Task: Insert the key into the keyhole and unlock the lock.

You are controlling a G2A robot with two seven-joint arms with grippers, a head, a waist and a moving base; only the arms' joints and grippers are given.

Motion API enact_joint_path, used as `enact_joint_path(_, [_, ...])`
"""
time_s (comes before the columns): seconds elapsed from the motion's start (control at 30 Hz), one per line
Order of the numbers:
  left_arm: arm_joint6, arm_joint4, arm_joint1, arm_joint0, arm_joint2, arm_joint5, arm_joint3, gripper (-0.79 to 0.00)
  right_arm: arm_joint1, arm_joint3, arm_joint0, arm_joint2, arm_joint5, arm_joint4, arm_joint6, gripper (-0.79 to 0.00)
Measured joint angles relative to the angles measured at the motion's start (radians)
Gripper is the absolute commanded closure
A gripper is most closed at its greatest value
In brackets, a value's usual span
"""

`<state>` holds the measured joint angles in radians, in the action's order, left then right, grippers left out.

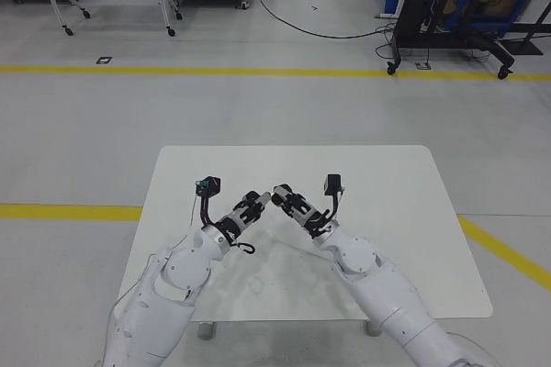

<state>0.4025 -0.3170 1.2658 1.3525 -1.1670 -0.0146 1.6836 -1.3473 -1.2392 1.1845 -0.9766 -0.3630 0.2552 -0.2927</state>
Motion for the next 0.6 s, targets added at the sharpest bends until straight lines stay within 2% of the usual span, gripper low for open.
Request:
enact_joint_path(0.3, [0.005,0.017,0.000,-0.001,-0.002,0.001,-0.006,-0.111,-0.002,0.006,-0.001,-0.011,0.004,0.039,-0.078,0.000])
enact_joint_path(0.6, [0.012,0.027,0.000,-0.003,-0.001,0.001,-0.011,-0.089,-0.006,0.006,0.001,-0.016,0.007,0.041,-0.104,0.000])
